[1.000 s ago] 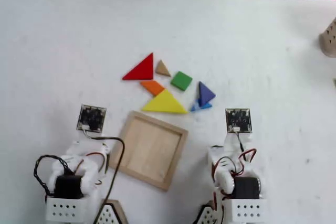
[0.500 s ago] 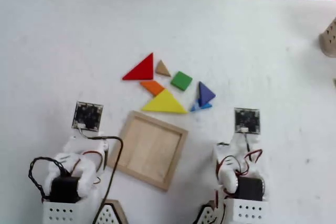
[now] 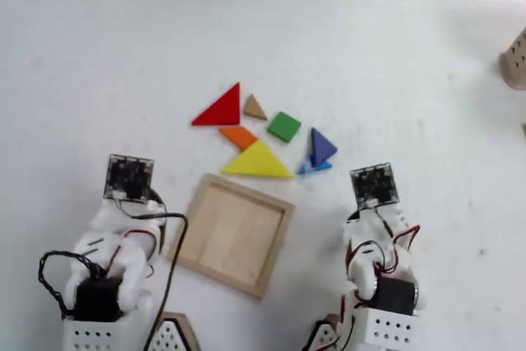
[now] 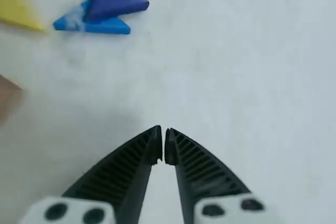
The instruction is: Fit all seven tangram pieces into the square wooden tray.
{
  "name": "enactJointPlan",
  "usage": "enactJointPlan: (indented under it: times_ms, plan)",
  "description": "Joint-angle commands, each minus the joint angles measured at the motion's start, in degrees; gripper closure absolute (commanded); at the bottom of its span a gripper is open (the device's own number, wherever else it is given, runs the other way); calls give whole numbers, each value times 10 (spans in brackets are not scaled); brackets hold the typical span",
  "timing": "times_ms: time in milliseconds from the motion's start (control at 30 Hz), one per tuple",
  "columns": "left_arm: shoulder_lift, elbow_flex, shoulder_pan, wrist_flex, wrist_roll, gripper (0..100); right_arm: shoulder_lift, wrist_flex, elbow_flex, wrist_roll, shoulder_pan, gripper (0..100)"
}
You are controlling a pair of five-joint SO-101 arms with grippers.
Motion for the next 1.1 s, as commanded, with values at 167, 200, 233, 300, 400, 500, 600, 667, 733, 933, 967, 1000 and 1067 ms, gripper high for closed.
enactJointPlan:
  times_ms: [167, 200, 233, 300, 400, 500, 600, 667, 733, 933, 967, 1000, 1067]
  plan:
    - [-6, 0, -99, -45, 79, 880, 0, 51, -124, 16, -56, 966]
    - [-6, 3, -109, -46, 80, 838, 0, 50, -136, 16, -64, 946]
    - [-6, 3, -116, -40, 84, 794, 0, 50, -148, 16, -73, 922]
    - [-6, 1, -121, -26, 118, 726, 0, 50, -167, 12, -95, 890]
    - [-6, 2, -122, -25, 141, 695, 2, 50, -196, 11, -138, 921]
    - [-6, 2, -122, -25, 142, 696, 46, 52, -232, 11, -174, 942]
    - [-5, 1, -122, -20, 141, 696, 160, 53, -286, 8, -194, 942]
    - [-5, 1, -122, -18, 141, 695, 252, 53, -335, -19, -204, 942]
    - [-5, 1, -122, -18, 141, 695, 342, 60, -390, -39, -218, 942]
    - [53, -20, -122, -22, 141, 694, 545, 61, -527, -86, -286, 941]
    - [85, -32, -122, -24, 140, 692, 574, 58, -542, -89, -303, 936]
    - [123, -44, -122, -33, 137, 692, 602, 52, -554, -89, -320, 922]
    - [207, -69, -122, -55, 113, 692, 655, 36, -571, -87, -348, 878]
